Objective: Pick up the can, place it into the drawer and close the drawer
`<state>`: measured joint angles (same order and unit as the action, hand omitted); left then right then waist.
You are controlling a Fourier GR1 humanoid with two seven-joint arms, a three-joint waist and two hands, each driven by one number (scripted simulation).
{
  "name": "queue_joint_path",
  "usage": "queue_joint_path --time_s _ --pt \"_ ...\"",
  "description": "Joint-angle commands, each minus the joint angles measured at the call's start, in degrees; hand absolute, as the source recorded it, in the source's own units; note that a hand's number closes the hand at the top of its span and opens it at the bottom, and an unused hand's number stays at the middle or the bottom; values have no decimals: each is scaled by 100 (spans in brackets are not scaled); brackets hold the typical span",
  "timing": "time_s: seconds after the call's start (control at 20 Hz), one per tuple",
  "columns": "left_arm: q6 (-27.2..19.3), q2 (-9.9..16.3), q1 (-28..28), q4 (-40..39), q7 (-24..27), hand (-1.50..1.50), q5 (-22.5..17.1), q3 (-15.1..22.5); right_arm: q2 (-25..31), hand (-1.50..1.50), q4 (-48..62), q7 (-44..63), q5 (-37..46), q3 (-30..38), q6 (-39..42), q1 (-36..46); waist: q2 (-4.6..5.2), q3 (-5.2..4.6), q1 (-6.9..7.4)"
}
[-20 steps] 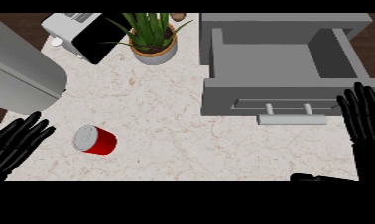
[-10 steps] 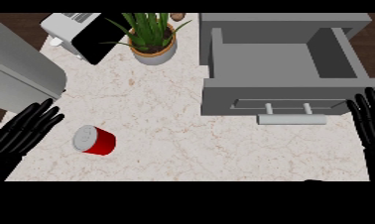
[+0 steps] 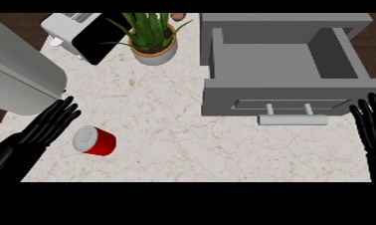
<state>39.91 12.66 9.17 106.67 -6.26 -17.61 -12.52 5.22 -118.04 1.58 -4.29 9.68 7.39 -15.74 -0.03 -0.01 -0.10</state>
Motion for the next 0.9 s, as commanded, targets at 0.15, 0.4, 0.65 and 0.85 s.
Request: queue_joint_path --time_s 0.15,0.4,0.65,0.85 --pt "80 -168 -123 -771 641 -150 737 -106 -33 -150 -102 281 179 4 -31 262 1 -1 3" --pt "224 -165 -141 -1553 1733 -150 1508 -117 14 -150 413 -296 -144 360 303 182 2 0 -1" --pt "175 121 -533 -2246 2127 -150 1733 -374 -194 -150 264 -286 232 133 218 70 2 -1 -12" --pt "-243 -197 -745 -2585 2300 -150 2205 -47 -249 -150 253 -228 271 95 201 167 3 0 -13"
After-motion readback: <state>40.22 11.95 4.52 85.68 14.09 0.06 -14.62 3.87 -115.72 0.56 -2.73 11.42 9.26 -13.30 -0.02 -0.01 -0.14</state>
